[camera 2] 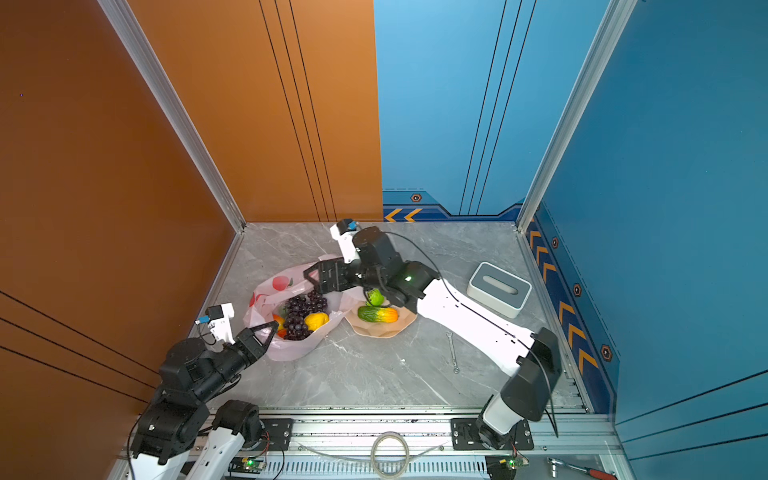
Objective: Place the fruits into the plastic bag
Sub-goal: 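Withdraw the right gripper from the bag back over the fruit bowl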
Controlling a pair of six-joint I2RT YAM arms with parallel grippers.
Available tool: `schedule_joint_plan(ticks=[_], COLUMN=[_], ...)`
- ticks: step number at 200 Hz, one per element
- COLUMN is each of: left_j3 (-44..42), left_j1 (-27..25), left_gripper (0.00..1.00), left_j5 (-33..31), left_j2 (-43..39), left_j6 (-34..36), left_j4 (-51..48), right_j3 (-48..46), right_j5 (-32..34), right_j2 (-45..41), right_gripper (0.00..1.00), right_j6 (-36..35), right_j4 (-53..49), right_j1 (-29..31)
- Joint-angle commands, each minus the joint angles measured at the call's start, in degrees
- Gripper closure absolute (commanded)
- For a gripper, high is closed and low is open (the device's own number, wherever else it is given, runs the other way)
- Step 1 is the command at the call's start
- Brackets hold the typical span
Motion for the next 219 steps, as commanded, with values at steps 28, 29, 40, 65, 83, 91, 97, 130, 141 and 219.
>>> schedule_joint_plan(ticks=[28,29,40,65,83,91,97,130,141,219], left_j3=[0.44,0.44,0.41,0.20,0.15,0.09,0.06,-0.17,-0.17,0.51], left_j1=[0.49,0.49,0.51,0.53,0.50,0.49,0.49,0.49,0.49,0.51], left_gripper=[1.00,1.00,1.00,1.00,1.00,1.00,1.00,1.00,1.00,1.00], left_j5=[0.82,0.79,0.79,0.86,0.87,0.86,0.78,0.59,0.62,-0.17], left_j2=[-1.47,-1.53,-1.81,-2.28,-2.29,-2.24,-2.31,-2.33,-2.20,-1.76], left_j6=[0.36,0.40,0.37,0.36,0.36,0.36,0.36,0.27,0.36,1.28], left_j4=[1.07,1.01,0.63,0.01,-0.10,-0.10,-0.10,-0.10,-0.10,-1.39], right_j3=[-11.66,-11.92,-14.00,-15.50,-16.30,-16.69,-17.07,-17.27,-16.72,-10.32], right_j5=[6.20,6.21,6.21,9.15,10.44,10.64,10.63,10.28,10.20,11.01], right_j2=[-11.14,-11.32,-12.90,-12.97,-11.76,-11.15,-10.66,-6.68,-4.61,8.09], right_gripper=[0.00,0.00,0.00,0.00,0.00,0.00,0.00,0.00,0.00,0.00], right_j6=[4.48,4.51,3.94,0.12,-1.77,-2.20,-2.37,-3.50,-4.02,-6.05], right_j4=[-12.85,-13.00,-14.80,-21.20,-23.90,-24.43,-24.54,-24.48,-24.45,-24.29], right_j1=[-11.62,-11.80,-13.78,-15.41,-15.45,-15.39,-15.38,-14.53,-14.12,-10.09])
